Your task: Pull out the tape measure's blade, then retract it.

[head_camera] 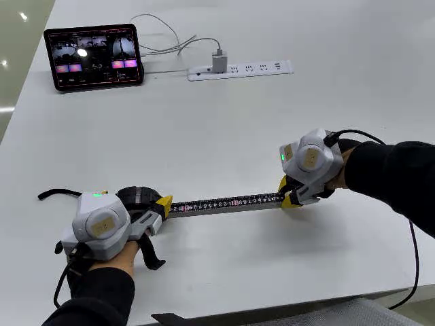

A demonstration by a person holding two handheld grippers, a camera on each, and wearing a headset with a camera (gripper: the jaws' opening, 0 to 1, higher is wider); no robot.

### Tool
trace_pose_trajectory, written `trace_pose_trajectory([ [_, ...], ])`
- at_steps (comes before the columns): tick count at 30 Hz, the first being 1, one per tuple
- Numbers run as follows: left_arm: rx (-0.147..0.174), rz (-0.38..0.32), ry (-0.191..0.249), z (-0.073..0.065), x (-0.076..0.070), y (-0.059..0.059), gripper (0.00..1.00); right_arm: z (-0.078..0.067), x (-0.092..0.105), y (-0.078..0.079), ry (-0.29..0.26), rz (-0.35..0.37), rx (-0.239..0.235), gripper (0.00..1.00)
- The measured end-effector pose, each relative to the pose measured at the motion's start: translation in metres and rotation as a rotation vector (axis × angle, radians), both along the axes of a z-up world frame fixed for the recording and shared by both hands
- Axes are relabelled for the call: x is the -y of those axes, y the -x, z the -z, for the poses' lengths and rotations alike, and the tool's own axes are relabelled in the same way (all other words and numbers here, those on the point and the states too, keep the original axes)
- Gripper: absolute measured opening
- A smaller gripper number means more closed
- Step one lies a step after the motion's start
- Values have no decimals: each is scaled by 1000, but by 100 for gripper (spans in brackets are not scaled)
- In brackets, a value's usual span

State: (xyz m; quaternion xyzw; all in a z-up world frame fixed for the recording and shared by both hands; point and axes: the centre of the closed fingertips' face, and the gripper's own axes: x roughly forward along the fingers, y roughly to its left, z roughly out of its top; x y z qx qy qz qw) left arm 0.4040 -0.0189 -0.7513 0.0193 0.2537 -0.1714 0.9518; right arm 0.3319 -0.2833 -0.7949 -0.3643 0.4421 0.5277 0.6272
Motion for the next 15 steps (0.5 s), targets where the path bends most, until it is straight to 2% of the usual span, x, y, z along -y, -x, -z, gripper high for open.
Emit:
trace_pose_trajectory([
  [4,-10,-4,13,1,2,1,68,0,0,0,22,8,-14,10],
  [9,-31,-22,21,2,2,3,64,0,0,1,12,33,-14,10],
  [15,-53,-35,6,7,1,5,65,0,-1,1,22,43,-9,10],
])
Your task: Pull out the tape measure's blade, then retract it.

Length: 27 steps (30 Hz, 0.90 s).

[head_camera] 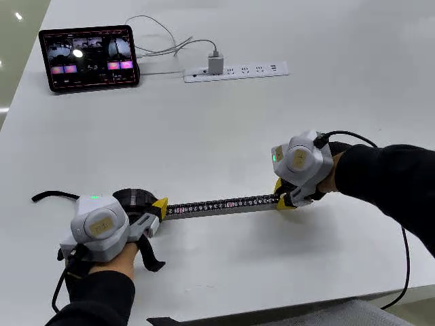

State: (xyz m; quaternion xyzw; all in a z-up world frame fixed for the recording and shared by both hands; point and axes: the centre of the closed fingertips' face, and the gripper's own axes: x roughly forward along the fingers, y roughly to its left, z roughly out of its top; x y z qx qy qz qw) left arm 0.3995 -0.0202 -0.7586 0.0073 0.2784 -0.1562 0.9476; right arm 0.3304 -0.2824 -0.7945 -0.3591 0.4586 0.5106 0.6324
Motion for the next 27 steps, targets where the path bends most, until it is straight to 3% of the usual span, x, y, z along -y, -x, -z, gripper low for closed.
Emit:
trace_pose_trajectory([
  [6,-5,1,-4,0,-1,0,65,0,1,-1,-1,2,-3,10],
  [13,-31,-4,-15,1,-1,-1,65,0,1,-2,4,15,-9,10],
  [17,-22,11,-36,1,0,-1,64,0,1,-2,6,20,-9,10],
  [27,-25,25,-35,1,-1,-1,61,0,0,-3,-5,51,-14,9],
])
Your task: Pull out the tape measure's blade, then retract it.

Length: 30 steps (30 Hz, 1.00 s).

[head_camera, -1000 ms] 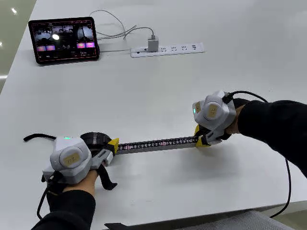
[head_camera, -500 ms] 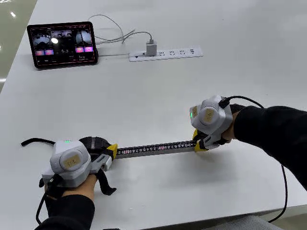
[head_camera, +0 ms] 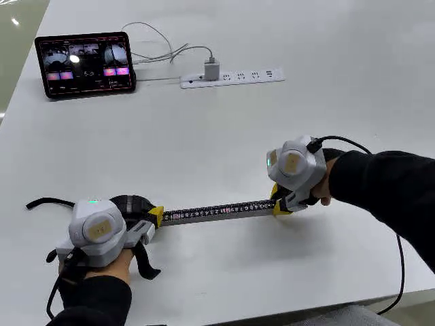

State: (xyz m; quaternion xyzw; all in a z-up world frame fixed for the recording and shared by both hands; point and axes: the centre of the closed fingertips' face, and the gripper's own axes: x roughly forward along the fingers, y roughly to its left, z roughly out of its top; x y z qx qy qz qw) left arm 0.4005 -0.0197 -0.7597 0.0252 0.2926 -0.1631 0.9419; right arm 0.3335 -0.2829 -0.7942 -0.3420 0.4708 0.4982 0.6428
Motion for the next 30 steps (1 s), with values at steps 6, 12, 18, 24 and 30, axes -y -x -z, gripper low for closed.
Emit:
trace_pose_trajectory([
  [6,-18,4,11,0,0,1,61,-1,-1,1,4,-9,-2,8],
  [12,-25,16,12,0,-1,2,60,-1,-3,0,7,2,-3,8],
  [18,-25,20,11,1,-1,2,59,-1,-5,0,-1,13,-8,8],
  [24,-24,21,10,0,-1,2,59,-1,-8,-1,-7,15,-5,8],
  [30,-29,22,9,0,-1,2,60,-1,-9,-2,-9,20,-8,9],
])
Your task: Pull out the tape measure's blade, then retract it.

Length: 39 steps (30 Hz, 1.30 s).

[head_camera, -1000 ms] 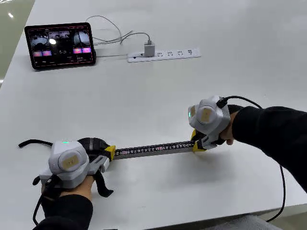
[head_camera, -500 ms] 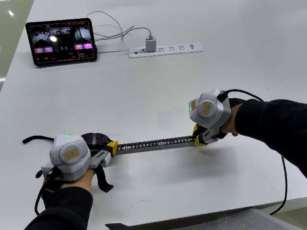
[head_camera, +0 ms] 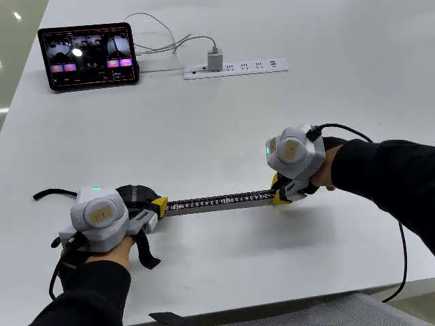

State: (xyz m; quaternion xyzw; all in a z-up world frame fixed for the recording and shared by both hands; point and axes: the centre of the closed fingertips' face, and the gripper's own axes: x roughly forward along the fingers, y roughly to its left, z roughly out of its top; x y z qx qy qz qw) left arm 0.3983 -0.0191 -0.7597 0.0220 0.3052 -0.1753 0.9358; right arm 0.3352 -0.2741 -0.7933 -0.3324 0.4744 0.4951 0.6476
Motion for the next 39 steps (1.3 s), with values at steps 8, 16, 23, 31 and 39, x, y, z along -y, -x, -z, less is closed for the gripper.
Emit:
trace_pose_trajectory([
  [8,1,2,1,0,0,0,60,0,-3,0,-1,-18,5,9],
  [16,-2,4,4,1,0,1,60,1,-5,-1,9,-44,6,9],
  [23,-2,3,5,1,1,1,60,1,-7,-1,17,-32,1,9],
  [31,-4,4,6,1,1,0,60,2,-10,-3,26,-20,-3,9],
  [39,-5,6,13,1,1,0,61,2,-15,-5,27,-15,-16,8],
])
